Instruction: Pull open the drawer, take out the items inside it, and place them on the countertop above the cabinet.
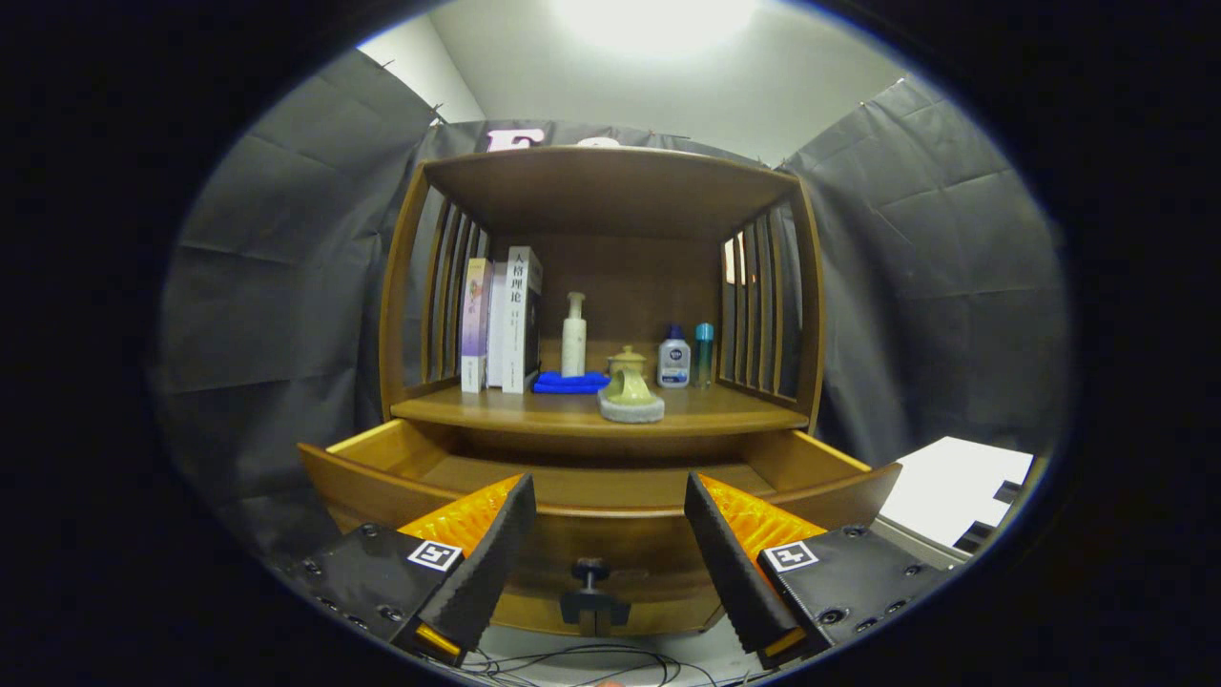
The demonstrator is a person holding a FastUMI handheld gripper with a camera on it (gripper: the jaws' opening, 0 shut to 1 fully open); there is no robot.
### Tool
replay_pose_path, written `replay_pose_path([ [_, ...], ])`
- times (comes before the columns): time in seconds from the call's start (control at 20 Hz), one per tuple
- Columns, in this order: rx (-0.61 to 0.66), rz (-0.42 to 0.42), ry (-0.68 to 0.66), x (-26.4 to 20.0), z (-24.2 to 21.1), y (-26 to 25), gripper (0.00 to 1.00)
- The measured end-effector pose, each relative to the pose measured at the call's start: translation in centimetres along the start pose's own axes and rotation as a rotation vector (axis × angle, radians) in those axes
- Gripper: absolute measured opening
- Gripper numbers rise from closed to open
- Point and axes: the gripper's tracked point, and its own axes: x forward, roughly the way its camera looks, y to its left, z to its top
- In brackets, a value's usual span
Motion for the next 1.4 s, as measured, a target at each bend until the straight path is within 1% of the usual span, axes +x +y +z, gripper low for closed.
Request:
replay_pose_path([
  [0.1, 0.025, 0.016, 0.023, 0.1, -1.8, 0.2, 0.99],
  [0.2, 0.021, 0.024, 0.033, 0.5, -3.0, 0.1, 0.99],
  [0.45, -0.037, 0.059, 0.088, 1.4, -5.7, 1.2, 0.99],
  [0.55, -0.046, 0.052, 0.113, 1.7, -6.3, 0.9, 0.99],
  [0.8, -0.046, 0.021, 0.101, 2.3, -6.1, 0.5, 0.97],
  [1.0, -0.054, 0.024, 0.104, 2.8, -5.7, 0.6, 0.96],
  [1.4, -0.061, 0.030, 0.127, 5.4, -5.3, 0.3, 0.96],
])
